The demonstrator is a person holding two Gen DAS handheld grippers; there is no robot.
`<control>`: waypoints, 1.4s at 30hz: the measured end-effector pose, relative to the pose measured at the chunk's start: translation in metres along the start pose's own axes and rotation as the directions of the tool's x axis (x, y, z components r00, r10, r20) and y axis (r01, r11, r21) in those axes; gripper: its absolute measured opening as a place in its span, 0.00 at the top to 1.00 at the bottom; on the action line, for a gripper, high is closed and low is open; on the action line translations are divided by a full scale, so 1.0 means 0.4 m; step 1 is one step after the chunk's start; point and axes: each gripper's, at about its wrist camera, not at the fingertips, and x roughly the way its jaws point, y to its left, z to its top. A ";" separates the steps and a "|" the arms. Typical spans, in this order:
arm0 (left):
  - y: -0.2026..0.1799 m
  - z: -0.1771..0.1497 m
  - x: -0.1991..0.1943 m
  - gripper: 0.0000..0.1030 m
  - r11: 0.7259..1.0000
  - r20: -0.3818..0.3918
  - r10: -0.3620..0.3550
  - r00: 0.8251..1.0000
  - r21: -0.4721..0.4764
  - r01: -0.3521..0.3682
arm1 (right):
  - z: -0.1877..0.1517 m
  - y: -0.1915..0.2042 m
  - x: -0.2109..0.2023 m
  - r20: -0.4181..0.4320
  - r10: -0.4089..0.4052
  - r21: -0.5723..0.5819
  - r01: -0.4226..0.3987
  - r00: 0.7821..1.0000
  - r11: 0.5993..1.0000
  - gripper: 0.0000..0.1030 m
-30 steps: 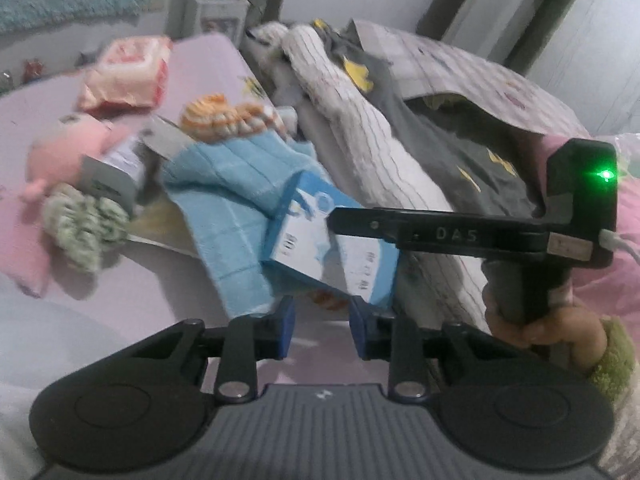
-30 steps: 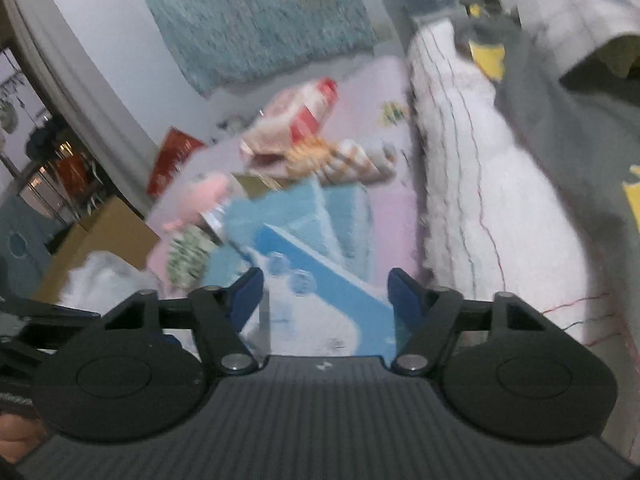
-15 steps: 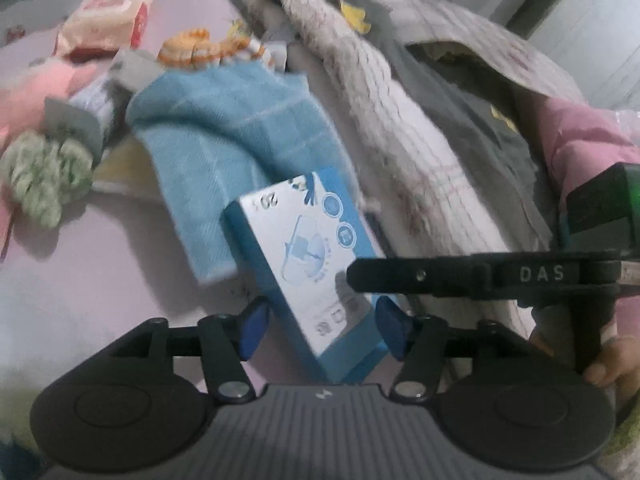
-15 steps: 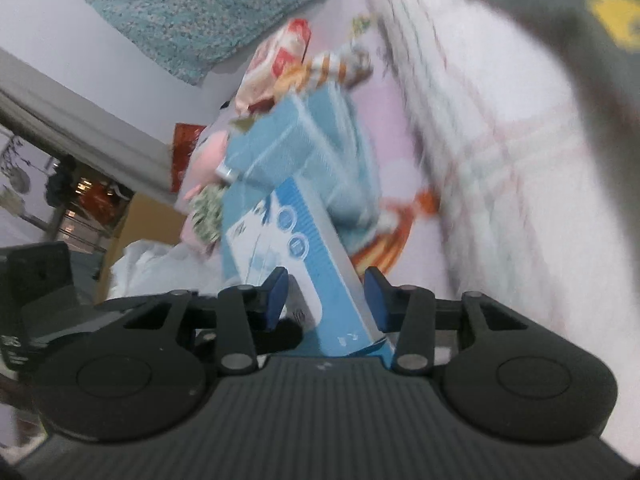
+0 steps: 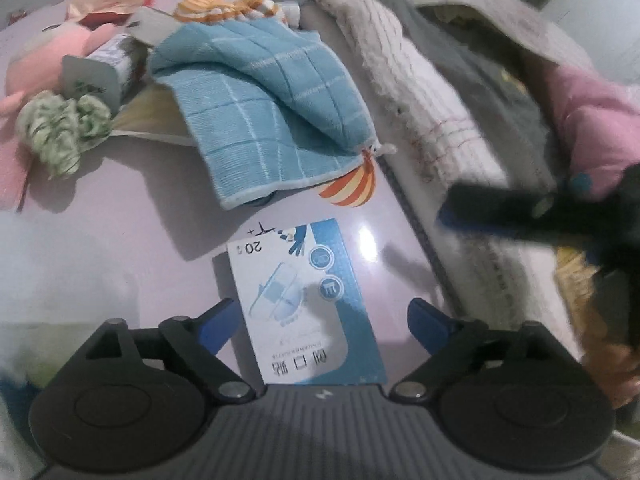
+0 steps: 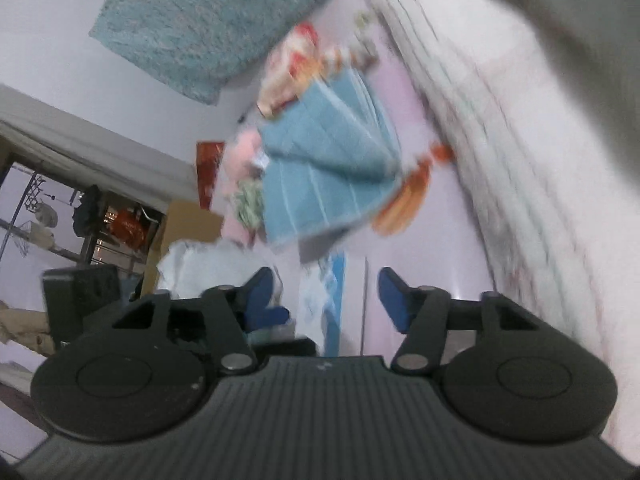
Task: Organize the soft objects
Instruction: 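Grasp the blue towel with the right tool while the left tool holds the box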
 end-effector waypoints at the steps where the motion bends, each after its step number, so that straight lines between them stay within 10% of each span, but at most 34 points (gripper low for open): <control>1: -0.007 0.005 0.014 0.10 1.000 -0.014 0.021 1.000 0.011 -0.021 | 0.012 0.015 0.000 0.019 -0.014 -0.040 0.014 1.000 0.999 0.25; 13: -0.008 0.016 0.044 0.21 0.993 -0.009 0.118 0.993 0.027 -0.117 | 0.173 0.094 0.205 0.049 -0.140 -0.354 0.149 0.989 0.923 0.02; 22: 0.025 0.004 0.023 0.22 0.994 0.019 0.112 0.994 -0.021 -0.111 | 0.167 0.118 0.344 0.002 -0.256 -0.508 0.221 0.967 0.833 0.03; 32: 0.051 -0.011 0.006 0.22 0.997 0.048 0.064 0.997 -0.057 -0.061 | 0.177 0.042 0.256 -0.023 -0.159 -0.293 0.146 0.987 0.945 0.81; 42: 0.056 -0.027 -0.124 0.23 0.997 0.186 -0.026 0.982 -0.062 0.038 | 0.153 0.033 0.043 0.144 0.060 -0.115 -0.044 0.988 0.992 0.87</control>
